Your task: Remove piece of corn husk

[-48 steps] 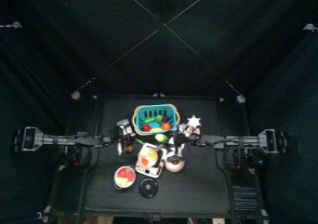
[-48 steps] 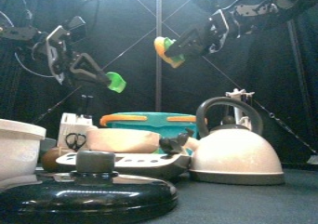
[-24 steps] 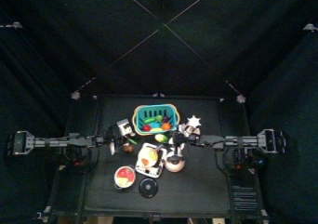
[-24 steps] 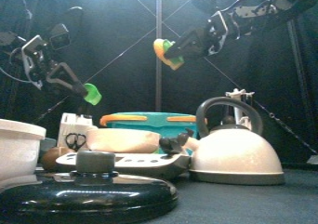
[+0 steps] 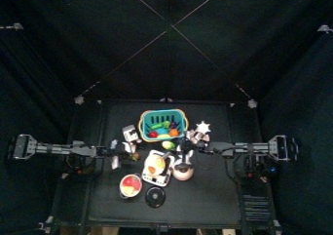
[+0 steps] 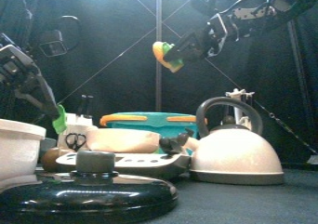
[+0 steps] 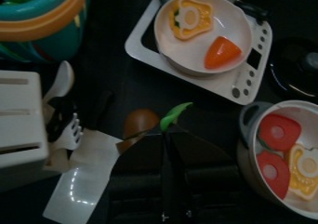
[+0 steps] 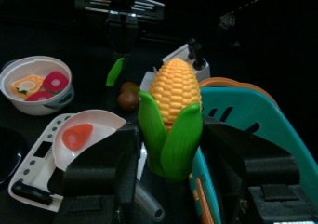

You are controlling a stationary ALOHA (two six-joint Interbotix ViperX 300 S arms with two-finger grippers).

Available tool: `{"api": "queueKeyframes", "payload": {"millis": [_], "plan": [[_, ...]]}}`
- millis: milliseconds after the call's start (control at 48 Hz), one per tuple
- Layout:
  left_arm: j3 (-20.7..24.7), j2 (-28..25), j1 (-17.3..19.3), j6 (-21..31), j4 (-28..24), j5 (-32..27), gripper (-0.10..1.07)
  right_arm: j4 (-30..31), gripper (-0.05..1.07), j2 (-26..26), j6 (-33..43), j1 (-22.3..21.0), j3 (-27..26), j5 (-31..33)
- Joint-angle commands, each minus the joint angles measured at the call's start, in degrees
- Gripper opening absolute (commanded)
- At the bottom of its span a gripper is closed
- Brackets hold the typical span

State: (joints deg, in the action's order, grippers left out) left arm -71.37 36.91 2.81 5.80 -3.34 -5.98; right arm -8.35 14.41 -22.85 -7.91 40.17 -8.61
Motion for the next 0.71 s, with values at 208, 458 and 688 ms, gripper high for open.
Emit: {"api": "queueKeyframes", "payload": {"millis": [208, 458, 688], "plan": [[0.8, -0.1, -0.6, 0.1, 0.0, 0.3, 0.58, -0.1, 0.52, 0.5, 0.0, -0.1, -1.4, -0.6], [1.0, -0.1, -0.6, 0.2, 0.0, 0.5, 0.79, -0.1, 0.52, 0.5, 0.0, -0.2, -1.6, -0.5], [2.8, -0.1, 0.5, 0.1, -0.5, 3.6, 0.84, -0.1, 0.52, 0.3, 0.0, -0.2, -1.8, -0.5]]}}
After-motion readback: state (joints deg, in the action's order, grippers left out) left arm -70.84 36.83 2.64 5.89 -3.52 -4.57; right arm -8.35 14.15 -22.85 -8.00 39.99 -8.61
